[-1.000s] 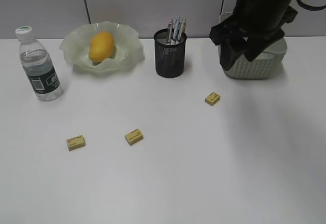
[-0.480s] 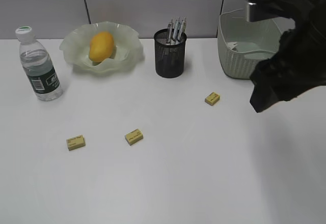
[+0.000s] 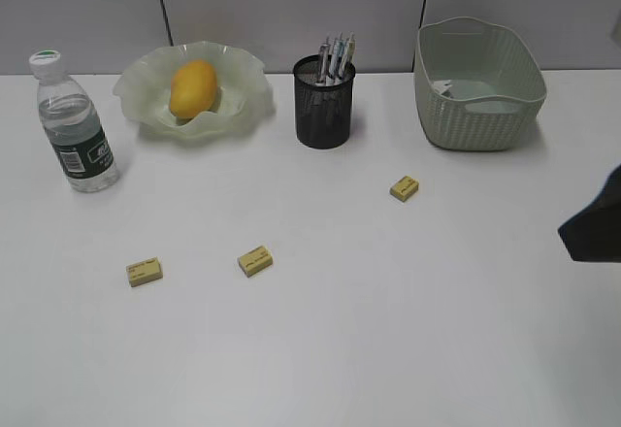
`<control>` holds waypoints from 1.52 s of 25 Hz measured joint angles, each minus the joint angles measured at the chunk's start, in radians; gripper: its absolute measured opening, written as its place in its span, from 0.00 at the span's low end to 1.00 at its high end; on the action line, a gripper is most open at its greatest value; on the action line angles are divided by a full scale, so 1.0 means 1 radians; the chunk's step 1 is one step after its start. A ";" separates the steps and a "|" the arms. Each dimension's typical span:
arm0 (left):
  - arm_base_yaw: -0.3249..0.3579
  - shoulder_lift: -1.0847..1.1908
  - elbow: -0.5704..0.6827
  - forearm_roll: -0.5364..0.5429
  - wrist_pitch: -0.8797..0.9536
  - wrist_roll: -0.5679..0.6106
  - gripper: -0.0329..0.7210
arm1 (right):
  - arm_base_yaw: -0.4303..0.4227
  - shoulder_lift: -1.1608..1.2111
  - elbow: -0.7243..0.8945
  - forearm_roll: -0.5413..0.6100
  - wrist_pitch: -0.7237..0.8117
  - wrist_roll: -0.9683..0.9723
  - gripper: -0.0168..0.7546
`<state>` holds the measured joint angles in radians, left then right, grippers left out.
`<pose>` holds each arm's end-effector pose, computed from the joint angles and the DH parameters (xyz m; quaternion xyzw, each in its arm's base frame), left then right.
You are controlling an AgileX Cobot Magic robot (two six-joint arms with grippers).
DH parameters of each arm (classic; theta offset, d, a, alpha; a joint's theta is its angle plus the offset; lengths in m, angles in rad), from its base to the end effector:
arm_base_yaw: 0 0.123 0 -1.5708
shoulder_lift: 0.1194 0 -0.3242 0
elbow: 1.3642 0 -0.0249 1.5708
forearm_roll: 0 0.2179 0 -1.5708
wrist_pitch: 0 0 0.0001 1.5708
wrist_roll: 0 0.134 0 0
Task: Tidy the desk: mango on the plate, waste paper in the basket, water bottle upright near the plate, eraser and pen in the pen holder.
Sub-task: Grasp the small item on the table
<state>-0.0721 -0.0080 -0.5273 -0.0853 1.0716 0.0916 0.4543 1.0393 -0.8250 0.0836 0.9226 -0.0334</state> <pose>-0.0399 -0.0072 0.2484 0.0718 0.8430 -0.0374 0.5318 0.1364 0.0765 0.3012 -0.2178 0.9407 0.0916 0.2436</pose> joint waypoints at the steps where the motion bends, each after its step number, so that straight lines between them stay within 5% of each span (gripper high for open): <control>1: 0.000 0.000 0.000 0.000 0.000 0.000 0.53 | 0.000 -0.038 0.022 0.000 -0.005 0.000 0.78; 17: 0.000 0.000 0.000 0.000 -0.001 0.000 0.53 | 0.000 -0.627 0.303 -0.001 -0.038 0.000 0.78; 38: 0.000 0.000 0.000 0.000 -0.001 0.000 0.53 | 0.000 -0.665 0.320 -0.076 0.114 0.025 0.78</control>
<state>-0.0721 -0.0080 -0.5273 -0.0853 1.0707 0.0916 0.4543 0.3740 -0.5055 0.0080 1.0367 -0.0082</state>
